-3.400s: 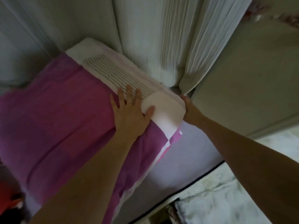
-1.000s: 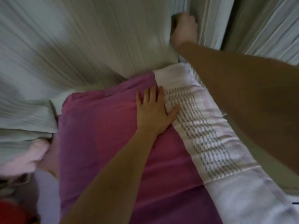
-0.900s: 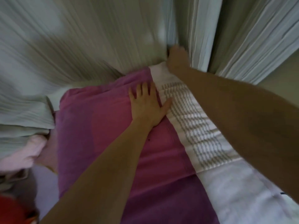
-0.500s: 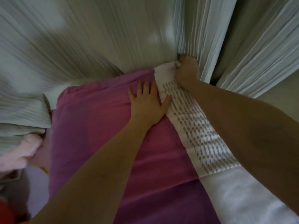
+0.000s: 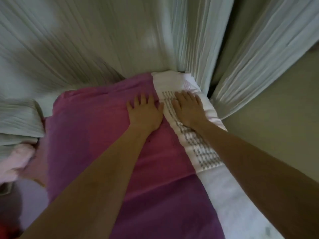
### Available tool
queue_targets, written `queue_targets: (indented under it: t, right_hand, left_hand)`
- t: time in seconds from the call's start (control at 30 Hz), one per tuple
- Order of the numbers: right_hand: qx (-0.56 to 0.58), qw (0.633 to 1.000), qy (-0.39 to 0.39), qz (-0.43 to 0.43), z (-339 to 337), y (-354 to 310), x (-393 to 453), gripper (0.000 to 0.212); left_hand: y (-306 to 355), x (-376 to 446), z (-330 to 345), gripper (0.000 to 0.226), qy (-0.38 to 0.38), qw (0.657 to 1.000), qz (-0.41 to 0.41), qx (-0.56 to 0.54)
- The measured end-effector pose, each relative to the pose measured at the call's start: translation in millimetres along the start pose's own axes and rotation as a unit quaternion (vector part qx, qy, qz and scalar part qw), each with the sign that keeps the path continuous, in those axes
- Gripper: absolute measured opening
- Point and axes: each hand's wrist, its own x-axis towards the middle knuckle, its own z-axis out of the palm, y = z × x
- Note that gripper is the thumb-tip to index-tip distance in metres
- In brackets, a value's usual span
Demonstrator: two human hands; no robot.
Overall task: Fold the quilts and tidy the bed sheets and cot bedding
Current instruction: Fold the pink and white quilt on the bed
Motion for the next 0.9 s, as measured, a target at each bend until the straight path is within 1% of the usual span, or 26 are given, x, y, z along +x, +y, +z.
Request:
queue_targets:
  t: [0.07,0.13,0.17,0.23,0.37,0.4,0.43,0.53,0.6,0.67,0.7,0.77,0.83,0.9]
  right_hand:
    - [0.02,1.0,-0.005,0.009,-3.0,0.4,-36.0,0.052]
    - [0.009,0.999,-0.026,0.018,-4.3,-3.2,-73.2,0.056]
    - [-0.005,0.999,-0.025,0.019,-3.6,-5.3,-87.4,0.058]
    - [-0.027,1.0,0.009,0.013,4.1,-18.3,-134.6,0.062]
    - [-0.063,0.995,0.07,0.015,15.2,-31.5,-197.8,0.068]
    - [-0.077,0.994,0.077,0.017,18.1,-29.9,-205.7,0.069]
    - [-0.094,0.993,0.071,0.017,28.5,-29.9,-220.3,0.069]
    - [-0.135,0.99,0.014,0.03,50.4,-24.7,-231.1,0.069]
    - [-0.124,0.991,0.016,0.04,47.4,-25.8,-227.4,0.069]
    - [-0.104,0.993,0.047,0.044,43.4,-26.3,-234.7,0.07]
    - [-0.107,0.992,0.046,0.04,44.0,-25.5,-241.3,0.07]
    - [-0.124,0.991,0.015,0.037,47.2,-24.9,-259.7,0.069]
    - [-0.12,0.991,-0.026,0.054,41.3,-29.7,-270.0,0.068]
    - [-0.104,0.992,-0.039,0.06,26.2,-40.7,-273.6,0.068]
  left_hand:
    - [1.2,-39.0,1.2,0.067,0.029,0.999,0.024,0.001]
    - [-2.2,-78.7,2.3,0.07,0.048,0.997,0.054,-0.003]
    - [-4.2,-93.1,4.3,0.071,0.051,0.997,0.065,0.0]
    - [-13.4,-135.6,7.3,0.073,0.057,0.995,0.083,0.024]
    - [-36.4,-203.7,16.7,0.079,0.114,0.99,0.056,0.052]
    - [-43.2,-214.0,22.0,0.08,0.114,0.99,0.054,0.059]
    - [-51.4,-229.2,31.9,0.081,0.104,0.99,0.06,0.069]
    - [-56.5,-244.0,51.9,0.085,0.04,0.992,0.086,0.077]
    - [-56.8,-241.0,52.2,0.085,0.048,0.992,0.092,0.07]
    - [-63.8,-245.7,47.7,0.082,0.089,0.99,0.087,0.066]
    - [-68.0,-250.2,47.2,0.082,0.097,0.989,0.088,0.066]
    - [-73.0,-268.4,48.9,0.084,0.056,0.99,0.108,0.077]
    - [-72.0,-279.7,45.7,0.084,0.012,0.99,0.12,0.079]
    - [-74.7,-282.0,31.9,0.079,-0.01,0.988,0.133,0.077]
